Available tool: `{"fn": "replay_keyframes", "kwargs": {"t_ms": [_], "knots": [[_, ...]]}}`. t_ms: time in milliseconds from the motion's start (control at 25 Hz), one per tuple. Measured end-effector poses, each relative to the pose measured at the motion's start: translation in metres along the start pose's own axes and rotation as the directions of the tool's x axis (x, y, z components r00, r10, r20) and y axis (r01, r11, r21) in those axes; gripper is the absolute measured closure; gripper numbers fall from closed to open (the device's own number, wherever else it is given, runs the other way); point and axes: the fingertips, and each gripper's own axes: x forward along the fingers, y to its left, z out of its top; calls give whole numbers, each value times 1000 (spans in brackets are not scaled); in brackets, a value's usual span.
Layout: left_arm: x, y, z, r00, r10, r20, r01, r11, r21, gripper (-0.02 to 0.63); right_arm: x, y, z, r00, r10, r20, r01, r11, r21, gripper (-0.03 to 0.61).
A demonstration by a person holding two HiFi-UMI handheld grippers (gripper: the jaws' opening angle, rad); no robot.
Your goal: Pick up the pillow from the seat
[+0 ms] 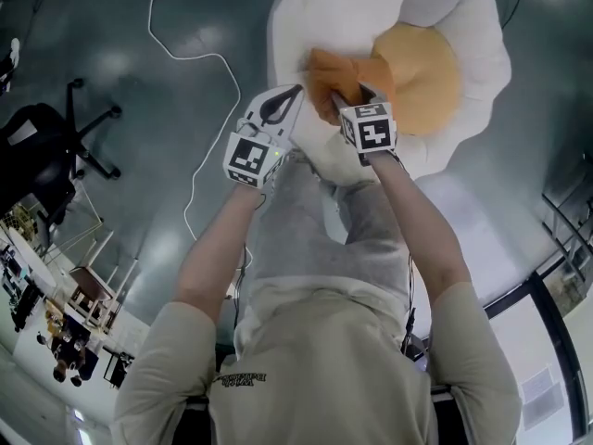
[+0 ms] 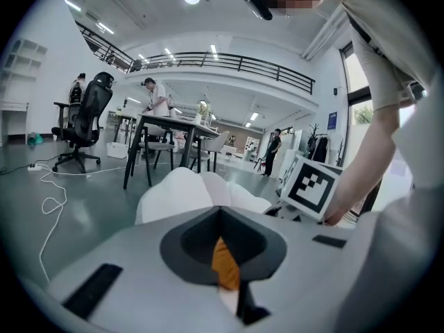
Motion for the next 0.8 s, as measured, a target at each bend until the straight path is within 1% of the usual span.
{"fn": "replay_keyframes", "kwargs": {"t_ms": [80, 200, 280, 400, 480, 640, 720, 800], "knots": [[-6, -2, 8, 1000, 14, 10, -14, 1000, -15, 604, -16, 1, 7, 1000, 14, 12, -14, 1000, -23, 370], [-18, -4, 28, 999, 29, 26, -29, 999, -26, 604, -46, 8, 30, 997, 35, 67, -35, 999, -7, 371], [-22, -11, 49, 999, 22, 45, -21, 1000, -17, 604, -73, 11, 49, 992, 35, 119, -34, 999, -16, 371], [-31, -22, 86, 997, 5, 73, -5, 1000, 7, 604, -123, 19, 80, 979, 30, 201, -18, 998, -59, 371], [-41, -31, 118, 995, 2, 99, -4, 1000, 19, 604, -163, 25, 104, 966, 35, 257, -17, 997, -74, 371], [-65, -52, 197, 985, -2, 172, -6, 999, 47, 604, -253, 32, 155, 931, 41, 362, -13, 997, -79, 371], [-75, -63, 240, 978, -18, 209, 0, 996, 84, 604, -298, 33, 180, 909, 33, 414, 5, 996, -91, 371], [-83, -72, 284, 967, -46, 250, 17, 993, 118, 604, -343, 34, 206, 881, 27, 473, 28, 994, -108, 370]]}}
